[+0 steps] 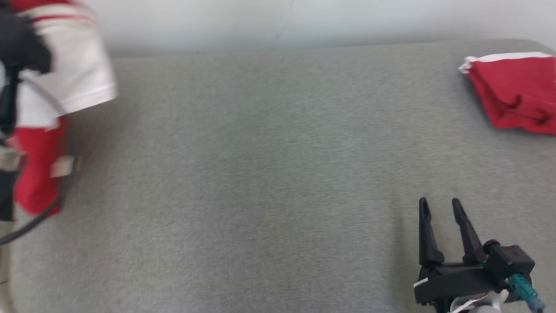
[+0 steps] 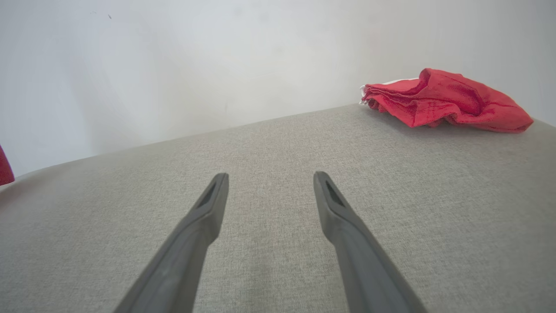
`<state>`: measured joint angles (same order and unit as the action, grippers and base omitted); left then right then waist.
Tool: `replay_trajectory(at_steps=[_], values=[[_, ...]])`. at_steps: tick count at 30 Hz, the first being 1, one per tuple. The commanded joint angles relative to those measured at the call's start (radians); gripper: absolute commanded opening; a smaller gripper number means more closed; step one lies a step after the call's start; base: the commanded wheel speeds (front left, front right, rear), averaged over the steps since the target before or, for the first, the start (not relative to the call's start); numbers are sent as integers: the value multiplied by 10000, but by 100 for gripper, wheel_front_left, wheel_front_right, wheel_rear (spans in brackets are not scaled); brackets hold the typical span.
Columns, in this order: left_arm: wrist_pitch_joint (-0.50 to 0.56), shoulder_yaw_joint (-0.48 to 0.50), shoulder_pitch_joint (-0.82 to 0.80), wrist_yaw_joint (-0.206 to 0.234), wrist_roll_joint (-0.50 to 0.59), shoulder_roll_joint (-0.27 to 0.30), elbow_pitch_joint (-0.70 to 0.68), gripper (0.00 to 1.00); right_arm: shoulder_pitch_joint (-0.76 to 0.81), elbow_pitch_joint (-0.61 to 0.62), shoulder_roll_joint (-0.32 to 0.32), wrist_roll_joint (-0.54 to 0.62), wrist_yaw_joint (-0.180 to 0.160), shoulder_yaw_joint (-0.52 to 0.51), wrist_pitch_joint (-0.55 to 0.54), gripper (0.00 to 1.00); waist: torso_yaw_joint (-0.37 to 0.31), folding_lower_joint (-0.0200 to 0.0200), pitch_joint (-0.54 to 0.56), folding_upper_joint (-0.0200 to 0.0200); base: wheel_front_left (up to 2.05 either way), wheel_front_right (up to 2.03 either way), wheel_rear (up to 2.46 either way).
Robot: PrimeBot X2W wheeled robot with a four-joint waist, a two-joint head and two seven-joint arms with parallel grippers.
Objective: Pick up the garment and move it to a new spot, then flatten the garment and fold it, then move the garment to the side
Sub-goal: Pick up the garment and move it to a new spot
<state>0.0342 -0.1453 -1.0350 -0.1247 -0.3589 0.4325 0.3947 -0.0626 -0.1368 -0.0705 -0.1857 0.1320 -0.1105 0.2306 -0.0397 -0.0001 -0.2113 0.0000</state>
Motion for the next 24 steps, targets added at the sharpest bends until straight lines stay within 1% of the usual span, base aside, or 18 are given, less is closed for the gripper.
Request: replay_trajectory(at_steps=[1, 6, 10, 14, 16, 19, 22, 24], values=[[54, -73, -125, -68, -34, -93, -143, 0, 112, -49, 67, -61, -22, 38, 86, 100, -439, 1, 422, 0, 0, 0, 0], [779, -946, -619, -47, -368, -877, -1326, 0, 179, -482, 156, -259, -22, 174, 229, 100, -1169, 1, 886, 0, 0, 0, 0], [1066, -1618, -916, -52, -461, -1563, -1639, 0, 191, -727, 185, -362, -22, 297, 296, 100, -1801, 1, 1036, 0, 0, 0, 0], [1074, -2175, -1244, -52, -580, -2212, -1401, 0, 272, -907, 207, -408, -22, 275, 331, 100, -2345, 1, 1142, 0, 0, 0, 0], [980, -2405, -1434, -46, -672, -2552, -1191, 0, 298, -966, 211, -424, -22, 216, 344, 100, -2538, 1, 1178, 0, 0, 0, 0], [848, -2722, -1704, -43, -701, -2910, -800, 0, 289, -981, 217, -427, -22, 172, 350, 100, -2753, 1, 1179, 0, 0, 0, 0], [652, -2921, -1808, -42, -809, -3130, -421, 0, 362, -834, 222, -391, -22, 161, 351, 100, -2855, 1, 1150, 0, 0, 0, 0], [455, -3021, -1528, -42, -924, -3192, -114, 0, 390, -764, 226, -468, -22, 135, 353, 100, -2849, 1, 1133, 0, 0, 0, 0]])
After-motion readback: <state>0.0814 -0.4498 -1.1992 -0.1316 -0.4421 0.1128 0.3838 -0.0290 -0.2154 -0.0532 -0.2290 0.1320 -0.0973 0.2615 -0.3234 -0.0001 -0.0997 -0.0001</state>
